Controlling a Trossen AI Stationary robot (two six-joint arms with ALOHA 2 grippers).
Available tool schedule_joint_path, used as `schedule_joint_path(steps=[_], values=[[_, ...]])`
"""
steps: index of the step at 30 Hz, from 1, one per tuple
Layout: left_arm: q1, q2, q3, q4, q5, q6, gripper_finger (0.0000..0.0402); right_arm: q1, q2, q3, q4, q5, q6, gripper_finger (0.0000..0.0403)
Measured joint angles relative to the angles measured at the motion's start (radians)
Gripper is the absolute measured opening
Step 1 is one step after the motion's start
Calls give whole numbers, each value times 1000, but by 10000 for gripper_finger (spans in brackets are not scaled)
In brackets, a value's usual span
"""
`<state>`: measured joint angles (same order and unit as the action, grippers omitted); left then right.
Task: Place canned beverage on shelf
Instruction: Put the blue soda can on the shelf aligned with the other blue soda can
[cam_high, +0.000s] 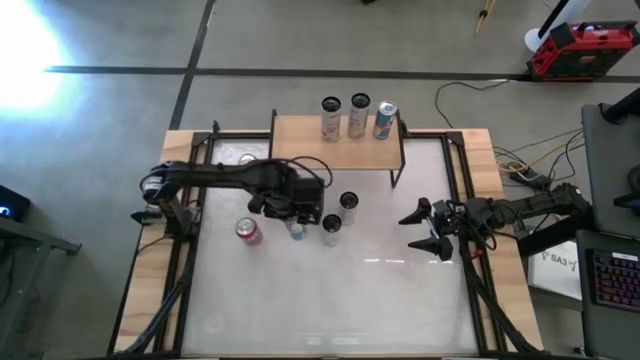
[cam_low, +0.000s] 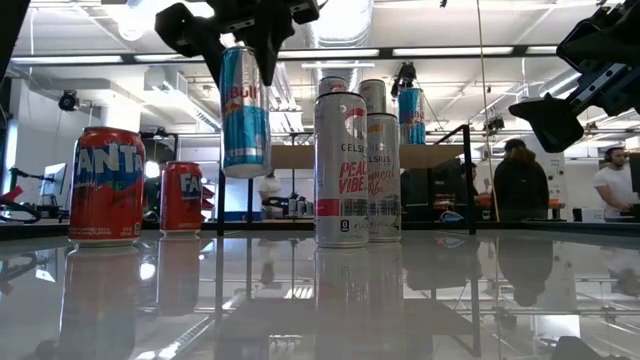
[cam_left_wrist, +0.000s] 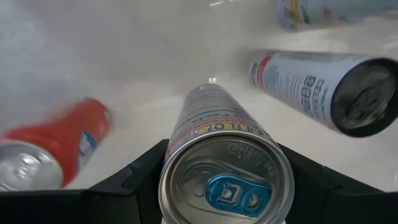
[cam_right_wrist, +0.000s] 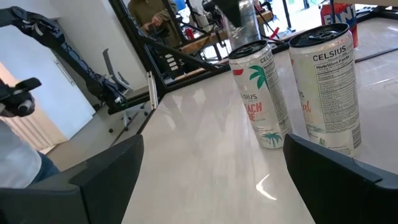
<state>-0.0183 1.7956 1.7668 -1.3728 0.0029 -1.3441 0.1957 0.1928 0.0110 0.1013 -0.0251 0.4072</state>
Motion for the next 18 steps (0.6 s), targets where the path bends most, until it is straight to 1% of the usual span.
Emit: schedule_joint_path(steps=[4,8,15,18], values=[[31,-15,0,-20,-9,92,217,0,0,0,0,0,0,370],[72,-31,0,-32,5,213,217,0,0,0,0,0,0,370],[143,-62,0,-49,8,359,217,0,0,0,0,0,0,370],[172,-61,27,-79,14,418,217,0,0,0,0,0,0,370]])
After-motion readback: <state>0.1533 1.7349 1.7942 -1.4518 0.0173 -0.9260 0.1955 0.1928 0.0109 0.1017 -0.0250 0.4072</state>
